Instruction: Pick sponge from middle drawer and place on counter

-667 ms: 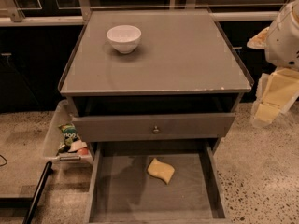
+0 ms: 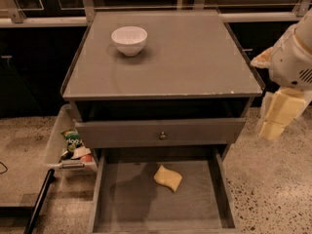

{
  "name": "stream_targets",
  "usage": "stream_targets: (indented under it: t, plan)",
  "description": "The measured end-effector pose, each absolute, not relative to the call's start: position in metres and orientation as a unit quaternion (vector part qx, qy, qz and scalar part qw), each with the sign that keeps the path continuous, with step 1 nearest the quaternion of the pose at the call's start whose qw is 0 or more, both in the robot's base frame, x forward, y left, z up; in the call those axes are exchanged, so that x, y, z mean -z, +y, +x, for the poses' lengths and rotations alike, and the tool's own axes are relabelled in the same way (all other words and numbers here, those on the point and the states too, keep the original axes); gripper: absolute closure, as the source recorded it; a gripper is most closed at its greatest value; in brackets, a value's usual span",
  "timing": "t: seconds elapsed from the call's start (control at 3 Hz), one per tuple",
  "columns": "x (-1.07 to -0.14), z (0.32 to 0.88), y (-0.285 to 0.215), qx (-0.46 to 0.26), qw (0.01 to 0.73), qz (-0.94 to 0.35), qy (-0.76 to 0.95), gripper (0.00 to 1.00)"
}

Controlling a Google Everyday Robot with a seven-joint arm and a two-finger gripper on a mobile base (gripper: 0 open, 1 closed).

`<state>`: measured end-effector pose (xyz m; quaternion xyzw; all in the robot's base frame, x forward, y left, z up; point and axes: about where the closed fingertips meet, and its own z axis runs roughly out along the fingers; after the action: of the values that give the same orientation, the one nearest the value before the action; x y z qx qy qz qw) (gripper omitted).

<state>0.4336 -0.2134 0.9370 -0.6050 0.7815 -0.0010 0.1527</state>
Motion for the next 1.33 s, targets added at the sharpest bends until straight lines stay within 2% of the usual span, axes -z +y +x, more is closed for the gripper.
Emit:
stream_targets:
  t: [0.67, 1.0, 1.33]
  plan:
    - [-0.812, 0.407, -0.201, -0.078, 0.154, -0.610, 0.773, 0.00]
    - [-0.748, 0.395, -0.194, -0.094, 0.179, -0.621, 0.757, 0.00]
    - [-0.746, 0.407, -0.195, -0.073, 0.200, -0.619, 0.756, 0.00]
